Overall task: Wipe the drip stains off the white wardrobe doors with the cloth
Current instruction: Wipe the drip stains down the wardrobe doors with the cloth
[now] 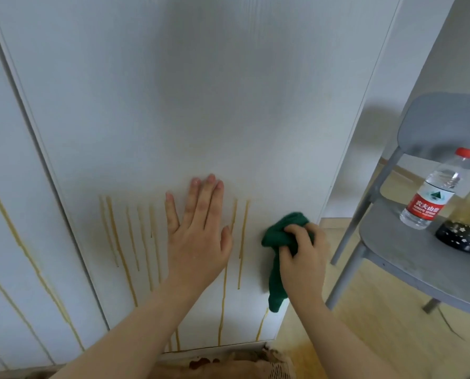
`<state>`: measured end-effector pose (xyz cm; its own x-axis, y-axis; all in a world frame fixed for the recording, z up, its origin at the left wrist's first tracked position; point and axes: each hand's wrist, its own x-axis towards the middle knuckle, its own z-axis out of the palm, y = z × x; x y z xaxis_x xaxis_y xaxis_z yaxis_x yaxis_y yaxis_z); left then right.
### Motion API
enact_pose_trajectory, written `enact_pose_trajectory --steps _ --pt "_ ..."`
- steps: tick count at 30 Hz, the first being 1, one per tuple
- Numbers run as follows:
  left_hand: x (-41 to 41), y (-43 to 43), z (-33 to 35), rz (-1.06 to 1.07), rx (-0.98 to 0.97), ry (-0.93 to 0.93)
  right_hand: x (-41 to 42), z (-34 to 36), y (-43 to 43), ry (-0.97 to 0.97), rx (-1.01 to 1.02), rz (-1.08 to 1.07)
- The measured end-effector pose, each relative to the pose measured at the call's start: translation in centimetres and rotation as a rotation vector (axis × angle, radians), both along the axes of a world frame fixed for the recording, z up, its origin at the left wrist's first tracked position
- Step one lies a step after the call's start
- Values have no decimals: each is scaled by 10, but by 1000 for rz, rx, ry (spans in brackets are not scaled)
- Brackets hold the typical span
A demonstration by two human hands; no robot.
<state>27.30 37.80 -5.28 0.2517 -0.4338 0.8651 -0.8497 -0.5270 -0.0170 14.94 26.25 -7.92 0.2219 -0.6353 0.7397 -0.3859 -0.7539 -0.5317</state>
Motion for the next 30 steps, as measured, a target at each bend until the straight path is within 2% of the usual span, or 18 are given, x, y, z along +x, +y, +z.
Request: enact_pose_trajectory --steps 3,6,9,12,15,17,22,24,27,30 --pt "2 3 -9 34 11 2 8 9 -3 -126 -14 -35" --pt "1 5 -22 29 45 19 2 -26 -3 -13 -30 -37" --pt "1 8 -36 43 90 -5 -9 -61 5 122 103 10" --pt "4 11 -49 50 111 -20 -7 -42 1 31 150 17" --pt "4 13 -67 73 175 6 3 -24 -6 -92 30 -5" --pt "3 14 -77 85 219 15 2 -40 -5 -62 14 -3" --pt "13 11 -84 97 294 -17 -7 -84 4 115 280 49" --pt "14 12 -83 91 303 -5 -5 -66 4 56 271 47" --pt "11 14 -81 83 296 14 4 -38 1 -125 143 9" --pt "8 15 -79 94 290 6 9 -58 8 -111 170 -45"
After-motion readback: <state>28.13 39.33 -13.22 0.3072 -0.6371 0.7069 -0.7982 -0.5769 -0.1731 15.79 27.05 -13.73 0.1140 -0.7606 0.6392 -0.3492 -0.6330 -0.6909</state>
